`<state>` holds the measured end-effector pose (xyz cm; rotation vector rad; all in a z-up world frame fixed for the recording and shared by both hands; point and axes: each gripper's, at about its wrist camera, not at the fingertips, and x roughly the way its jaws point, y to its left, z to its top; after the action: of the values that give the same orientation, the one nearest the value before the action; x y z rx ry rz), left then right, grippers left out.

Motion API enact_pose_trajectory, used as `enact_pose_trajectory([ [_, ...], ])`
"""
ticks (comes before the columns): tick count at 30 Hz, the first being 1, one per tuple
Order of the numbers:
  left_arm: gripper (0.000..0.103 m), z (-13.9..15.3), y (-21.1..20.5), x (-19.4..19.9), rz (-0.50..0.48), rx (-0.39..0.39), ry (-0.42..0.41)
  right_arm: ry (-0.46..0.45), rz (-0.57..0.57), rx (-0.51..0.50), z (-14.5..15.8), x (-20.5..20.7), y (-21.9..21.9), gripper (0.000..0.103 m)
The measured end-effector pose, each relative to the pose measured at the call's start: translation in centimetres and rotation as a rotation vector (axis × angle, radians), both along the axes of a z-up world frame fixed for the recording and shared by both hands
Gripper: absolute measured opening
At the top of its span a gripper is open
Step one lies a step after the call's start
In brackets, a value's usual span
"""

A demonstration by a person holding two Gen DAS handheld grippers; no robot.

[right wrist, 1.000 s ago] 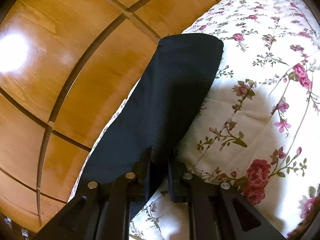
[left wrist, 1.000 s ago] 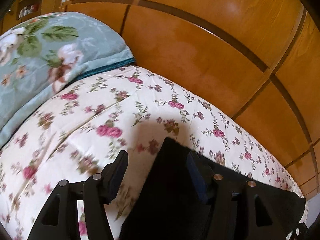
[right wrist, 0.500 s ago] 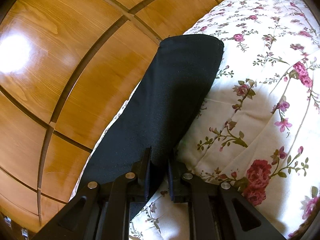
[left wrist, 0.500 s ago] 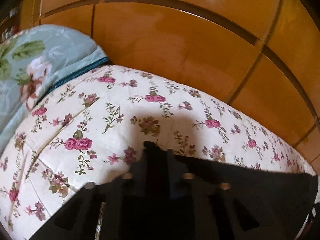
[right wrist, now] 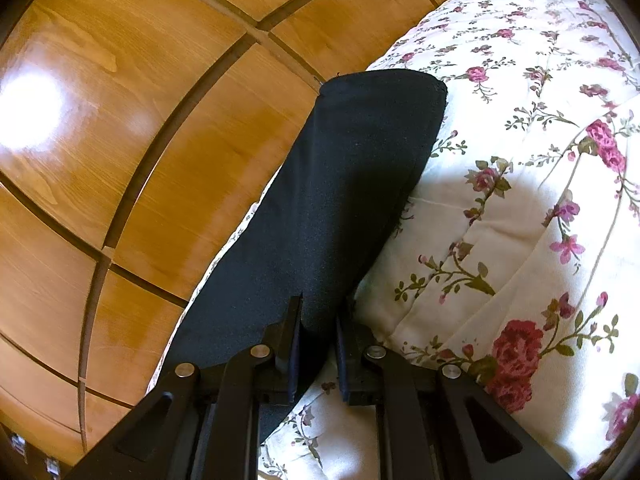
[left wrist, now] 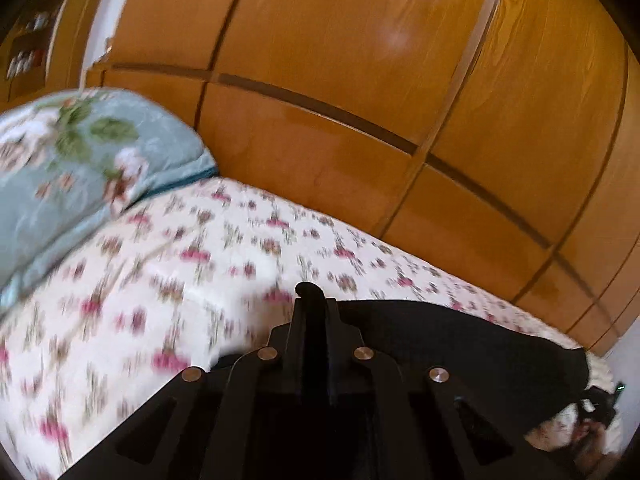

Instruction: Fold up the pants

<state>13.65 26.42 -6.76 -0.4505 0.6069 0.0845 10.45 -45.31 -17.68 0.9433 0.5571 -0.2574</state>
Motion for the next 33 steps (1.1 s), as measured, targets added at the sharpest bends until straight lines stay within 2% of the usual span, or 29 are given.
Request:
enact_pose_trajectory([
  [5, 0.006, -1.5, -0.9, -6.0, 0.030, -0.051, -0.031, -0.001, -0.001, 0.000, 0.1, 0.1, 0.1, 0.015],
  [8, 0.006, -3.8, -1.3, -7.8, 0.053, -0.103, 0.003, 0.021, 0.004, -0.020, 0.5, 0.5, 0.5, 0.018],
  [9, 0.006, -4.8, -1.3, -8.2, 0.067, -0.130, 0.016, 0.036, 0.012, -0.026, 0.8, 0.6, 0.7, 0.025],
  [12, 0.006, -6.2, -1.3, -8.6, 0.081, -0.166, 0.023, 0.057, 0.107, -0.065, 3.6, 0.5, 3.3, 0.068],
  [16, 0.006, -6.8, -1.1, -8.3, 0.079, -0.187, 0.027, -0.007, 0.266, -0.310, 9.1, -1.4, 11.7, 0.070],
  [17, 0.006, -6.8, -1.0, -8.3, 0.078, -0.199, 0.024, -0.038, 0.311, -0.317, 9.7, -1.4, 13.3, 0.071],
  [19, 0.007, -7.0, -0.9, -8.7, 0.075, -0.221, 0.014, -0.062, 0.440, -0.277, 10.1, -0.1, 16.6, 0.076],
  [20, 0.007, -7.1, -0.9, -8.9, 0.073, -0.225, 0.012, -0.029, 0.531, -0.238, 10.0, 1.6, 19.1, 0.076],
  [26, 0.007, -7.1, -1.2, -9.3, 0.066, -0.217, 0.000, 0.071, 0.772, -0.094, 9.2, 8.8, 28.9, 0.076],
  [30, 0.007, -7.2, -1.1, -9.2, 0.063, -0.221, -0.003, 0.159, 0.801, 0.013, 7.8, 12.4, 32.9, 0.076],
  [33, 0.007, -7.3, -1.0, -9.3, 0.062, -0.226, -0.006, 0.223, 0.777, 0.059, 6.5, 14.7, 34.0, 0.076],
])
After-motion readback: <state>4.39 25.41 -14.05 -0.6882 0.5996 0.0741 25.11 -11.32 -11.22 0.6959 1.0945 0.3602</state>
